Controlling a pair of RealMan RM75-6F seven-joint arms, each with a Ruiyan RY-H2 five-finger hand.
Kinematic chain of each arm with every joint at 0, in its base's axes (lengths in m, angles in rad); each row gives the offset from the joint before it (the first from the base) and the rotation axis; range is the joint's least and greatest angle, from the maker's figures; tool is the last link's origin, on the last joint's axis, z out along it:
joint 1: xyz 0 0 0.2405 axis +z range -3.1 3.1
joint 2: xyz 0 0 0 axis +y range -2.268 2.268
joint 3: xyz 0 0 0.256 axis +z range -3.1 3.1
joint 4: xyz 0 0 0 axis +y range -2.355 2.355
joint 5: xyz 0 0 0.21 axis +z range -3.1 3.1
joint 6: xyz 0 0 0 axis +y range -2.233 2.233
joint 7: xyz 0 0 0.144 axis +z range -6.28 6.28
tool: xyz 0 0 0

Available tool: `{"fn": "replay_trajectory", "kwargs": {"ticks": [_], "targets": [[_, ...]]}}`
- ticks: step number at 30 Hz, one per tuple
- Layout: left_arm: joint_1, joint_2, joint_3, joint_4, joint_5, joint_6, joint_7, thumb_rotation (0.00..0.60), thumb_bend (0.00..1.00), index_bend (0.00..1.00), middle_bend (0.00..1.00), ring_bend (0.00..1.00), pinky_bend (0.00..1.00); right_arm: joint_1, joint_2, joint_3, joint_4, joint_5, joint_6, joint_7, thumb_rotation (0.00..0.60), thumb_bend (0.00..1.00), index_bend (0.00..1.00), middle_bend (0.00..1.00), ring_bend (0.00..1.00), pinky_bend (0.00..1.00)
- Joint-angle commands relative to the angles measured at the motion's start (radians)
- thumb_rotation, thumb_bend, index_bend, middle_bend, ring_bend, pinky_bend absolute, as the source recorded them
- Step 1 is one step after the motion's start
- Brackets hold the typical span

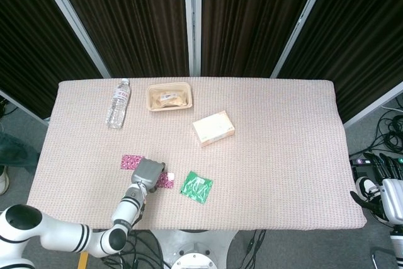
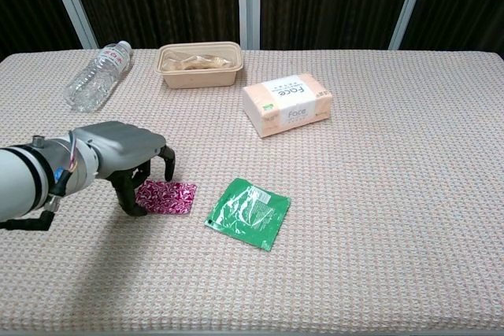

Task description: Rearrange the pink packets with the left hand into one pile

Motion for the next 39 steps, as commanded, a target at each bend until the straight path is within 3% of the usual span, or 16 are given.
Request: {"fn": "replay_trajectory", "kwargs": {"ticks": [1, 6, 10, 24, 39], "targets": [[-0.001, 0.004, -0.001, -0.005, -0.002, 0.002, -0.002, 0.6, 0.26, 0.38, 0.88, 0.83, 0.94, 0.0, 0.0, 0.0, 0.0, 0.0, 0.001, 0.0, 0.6, 0.09, 0.1, 0.12, 0.0, 0.0], [0.016, 0.039, -0.007, -0.032, 0.049, 0.025, -0.045, 0.6, 0.26, 0.38, 0.88, 0.83, 0.94, -0.001, 0.002, 0.001, -0.001, 0.001, 0.003, 0.001, 0.6, 0.09, 0.1, 0.12, 0.0, 0.0], [0.041, 0.064, -0.001, 0.008, 0.11, 0.044, -0.091, 0.6, 0.26, 0.38, 0.88, 0.83, 0.94, -0.001, 0.004, 0.002, -0.003, 0.0, 0.004, 0.001, 0.6, 0.09, 0.1, 0.12, 0.0, 0.0], [0.106, 0.07, 0.057, 0.233, 0.178, -0.061, -0.175, 0.6, 0.26, 0.38, 0.88, 0.83, 0.91, 0.001, 0.005, 0.001, -0.019, -0.006, 0.005, -0.017, 0.6, 0.09, 0.1, 0.12, 0.0, 0.0], [0.125, 0.058, 0.036, 0.308, 0.194, -0.13, -0.201, 0.6, 0.26, 0.38, 0.88, 0.83, 0.91, -0.002, 0.01, 0.0, -0.038, -0.003, 0.01, -0.036, 0.6, 0.09, 0.1, 0.12, 0.0, 0.0]]}}
